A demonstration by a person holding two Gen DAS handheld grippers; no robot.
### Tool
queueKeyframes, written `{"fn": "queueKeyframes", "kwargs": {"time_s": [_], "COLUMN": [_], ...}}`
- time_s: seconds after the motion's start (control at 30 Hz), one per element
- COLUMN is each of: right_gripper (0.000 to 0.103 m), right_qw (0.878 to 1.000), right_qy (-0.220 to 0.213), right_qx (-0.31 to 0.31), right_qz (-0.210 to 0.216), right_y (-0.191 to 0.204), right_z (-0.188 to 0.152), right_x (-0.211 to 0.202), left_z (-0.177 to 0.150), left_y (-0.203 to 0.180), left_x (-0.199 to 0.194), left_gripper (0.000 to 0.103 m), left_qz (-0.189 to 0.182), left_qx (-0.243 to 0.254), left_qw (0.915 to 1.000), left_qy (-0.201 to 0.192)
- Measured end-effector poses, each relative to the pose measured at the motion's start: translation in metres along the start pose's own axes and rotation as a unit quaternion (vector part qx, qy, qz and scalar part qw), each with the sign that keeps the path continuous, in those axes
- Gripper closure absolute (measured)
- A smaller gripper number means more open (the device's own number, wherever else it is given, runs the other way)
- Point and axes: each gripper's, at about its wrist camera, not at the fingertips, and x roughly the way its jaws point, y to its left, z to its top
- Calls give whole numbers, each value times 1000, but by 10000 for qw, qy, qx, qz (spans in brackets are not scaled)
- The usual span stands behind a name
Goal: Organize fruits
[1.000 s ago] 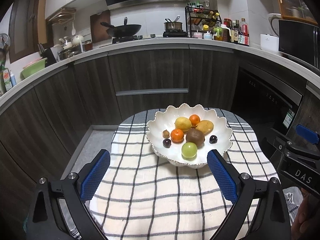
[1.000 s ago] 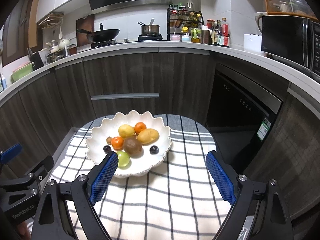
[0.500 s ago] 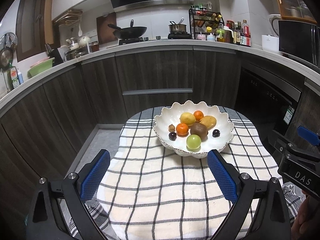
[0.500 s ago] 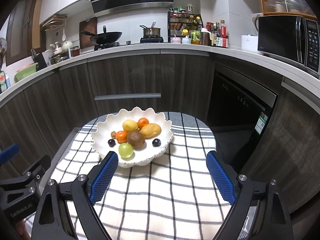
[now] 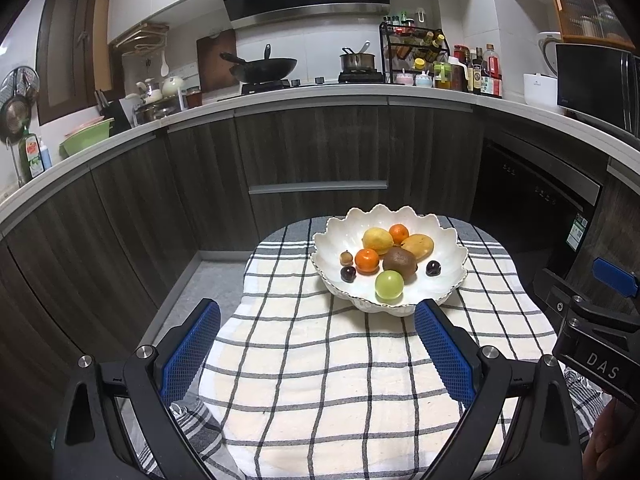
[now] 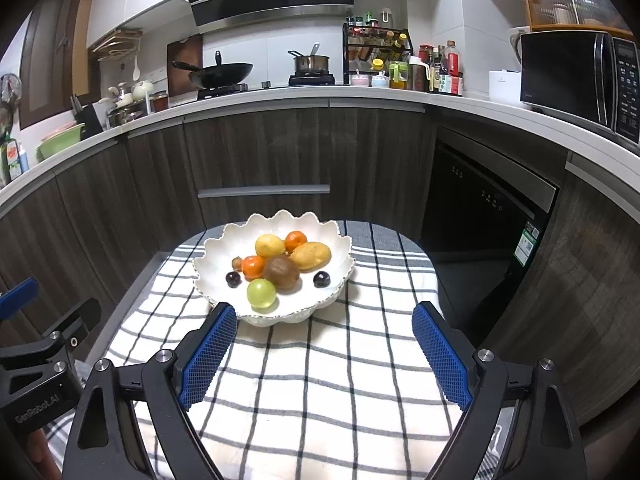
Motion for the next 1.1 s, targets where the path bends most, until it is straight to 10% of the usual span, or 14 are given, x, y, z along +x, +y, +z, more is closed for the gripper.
{"fn": "queueKeyframes", "kwargs": {"time_s": [1.1], "right_gripper": [13], "right_qw": [10000], "right_qy": [55], "right_qx": [-37], "right_qz": [27], "right_y": [2], "right_z": [1], "right_x": [0], "left_z": [2], "left_y": [1], "left_x": [-1], "left_gripper": [4], "left_qz": [28], "left_qx": [12], "left_qw": [10000], "left_qy": [-18]}}
